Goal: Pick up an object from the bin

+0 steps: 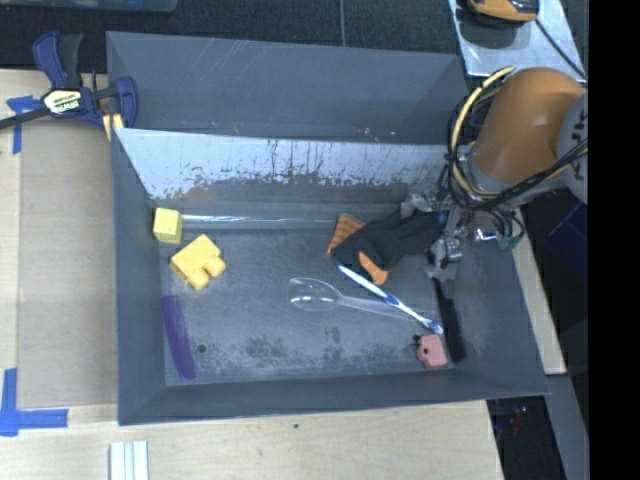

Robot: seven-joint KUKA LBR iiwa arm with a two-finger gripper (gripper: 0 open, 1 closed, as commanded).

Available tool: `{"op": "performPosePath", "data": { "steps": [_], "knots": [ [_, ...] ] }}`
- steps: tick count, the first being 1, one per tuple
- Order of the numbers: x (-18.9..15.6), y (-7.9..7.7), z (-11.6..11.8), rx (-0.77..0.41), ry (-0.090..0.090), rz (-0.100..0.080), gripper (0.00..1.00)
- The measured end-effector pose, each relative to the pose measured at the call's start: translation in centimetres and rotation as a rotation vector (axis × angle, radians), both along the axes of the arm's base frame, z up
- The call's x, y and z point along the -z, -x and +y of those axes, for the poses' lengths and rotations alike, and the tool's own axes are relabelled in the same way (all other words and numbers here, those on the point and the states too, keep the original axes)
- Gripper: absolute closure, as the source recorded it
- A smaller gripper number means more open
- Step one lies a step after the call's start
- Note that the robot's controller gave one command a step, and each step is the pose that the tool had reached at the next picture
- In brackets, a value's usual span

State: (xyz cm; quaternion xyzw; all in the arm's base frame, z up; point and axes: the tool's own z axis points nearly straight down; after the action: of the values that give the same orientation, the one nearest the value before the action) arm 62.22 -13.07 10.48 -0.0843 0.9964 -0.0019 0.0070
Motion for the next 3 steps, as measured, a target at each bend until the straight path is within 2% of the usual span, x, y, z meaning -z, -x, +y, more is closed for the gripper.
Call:
{"op": "performPosePath", "data": {
  "steps": [1,2,3],
  "knots": [
    [2.25,-0.16,0.98,0.363,-0.01,0.007,0.0],
    [3.01,-0.52,1.21,-0.112,0.003,-0.002,1.0],
    [3.14,-0.59,1.29,-0.313,0.007,-0.004,1.0]
  ]
}}
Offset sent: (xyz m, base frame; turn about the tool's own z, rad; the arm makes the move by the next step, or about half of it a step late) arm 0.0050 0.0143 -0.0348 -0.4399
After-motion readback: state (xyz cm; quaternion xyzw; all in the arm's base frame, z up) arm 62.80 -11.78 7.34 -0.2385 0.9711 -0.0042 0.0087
